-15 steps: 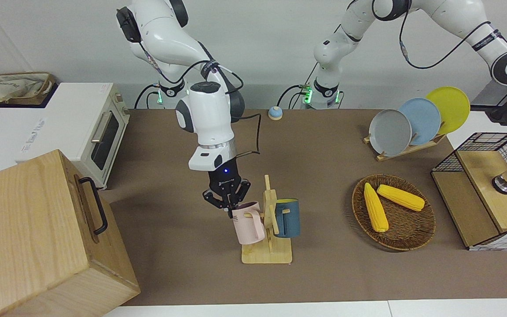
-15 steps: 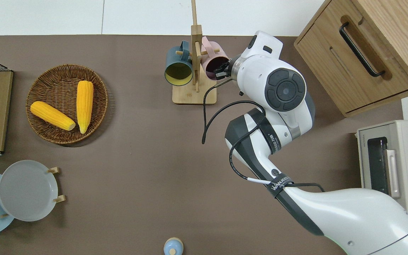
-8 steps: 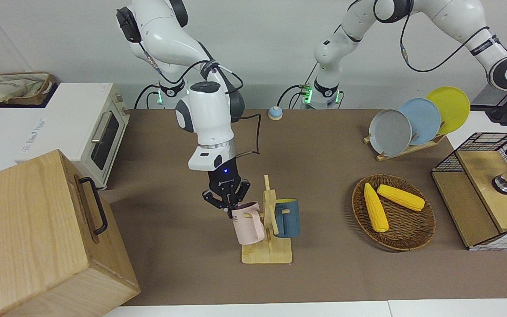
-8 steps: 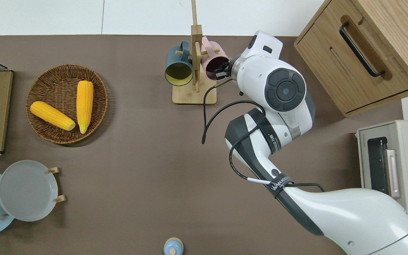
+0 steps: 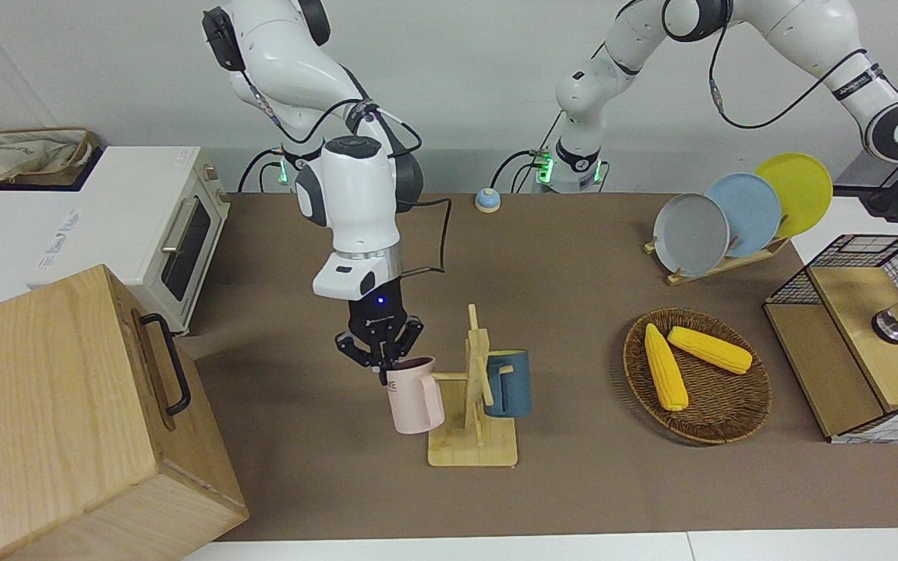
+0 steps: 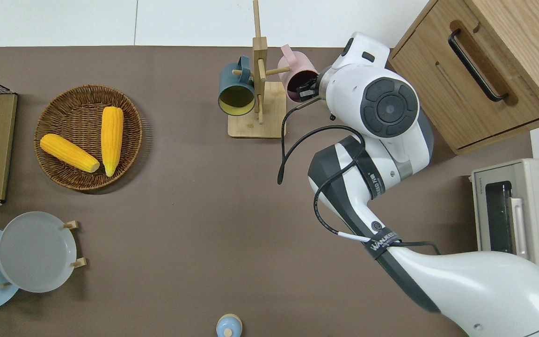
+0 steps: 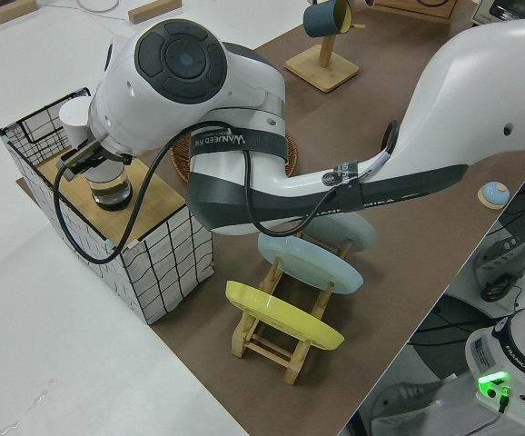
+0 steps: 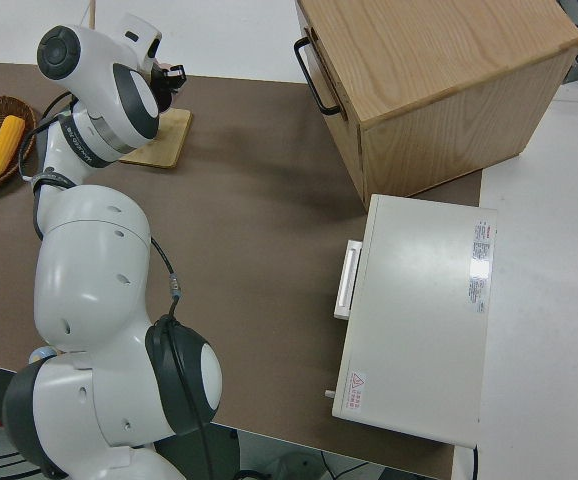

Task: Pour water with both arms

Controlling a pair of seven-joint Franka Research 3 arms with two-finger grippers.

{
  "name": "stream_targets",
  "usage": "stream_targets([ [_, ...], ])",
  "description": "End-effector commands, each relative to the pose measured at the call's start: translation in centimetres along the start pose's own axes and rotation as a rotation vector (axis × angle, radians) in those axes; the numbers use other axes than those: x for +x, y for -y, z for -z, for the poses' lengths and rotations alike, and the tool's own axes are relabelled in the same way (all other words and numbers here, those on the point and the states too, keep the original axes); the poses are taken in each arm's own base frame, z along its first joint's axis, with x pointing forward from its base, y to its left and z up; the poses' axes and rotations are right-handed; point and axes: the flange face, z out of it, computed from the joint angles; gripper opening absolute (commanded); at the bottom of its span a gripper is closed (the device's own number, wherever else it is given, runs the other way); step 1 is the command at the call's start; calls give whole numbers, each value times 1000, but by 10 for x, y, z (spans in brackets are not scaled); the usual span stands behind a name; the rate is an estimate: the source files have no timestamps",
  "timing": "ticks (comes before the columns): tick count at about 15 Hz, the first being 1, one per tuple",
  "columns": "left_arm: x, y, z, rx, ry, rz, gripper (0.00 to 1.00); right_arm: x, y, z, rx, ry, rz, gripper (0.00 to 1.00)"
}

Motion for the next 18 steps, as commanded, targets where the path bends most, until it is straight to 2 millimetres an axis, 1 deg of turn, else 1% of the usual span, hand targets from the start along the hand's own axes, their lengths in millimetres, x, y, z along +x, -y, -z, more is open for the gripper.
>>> stream_targets([
  [1,-1,1,-2,-3,-17,-2,134,-3,-33,18,-45,53,13,0],
  [2,-1,1,-1,-2,-17,-1,133,-4,-46,24,-57,68,-2,0],
  [4,4,-1,2,3,-20,-9,133,-10,-67,27,-74,112,1,0],
  [6,9,-3,11,6,-29,0,131,-17,-85,27,-81,179,-27,0],
  [8,10,-3,15,7,-27,38,131,-27,-92,23,-85,256,-40,0],
  [9,15,-7,24,12,-35,37,131,-31,-92,26,-79,291,-44,0],
  [11,22,-12,34,15,-45,38,131,-41,-85,26,-39,374,-72,0],
  [13,26,-17,42,18,-41,66,125,-53,-70,22,-9,464,-89,0],
  [15,33,-27,56,31,-17,75,117,-61,-44,18,6,534,-123,0],
  [18,46,-45,87,47,-2,76,117,-76,10,8,7,597,-224,0],
])
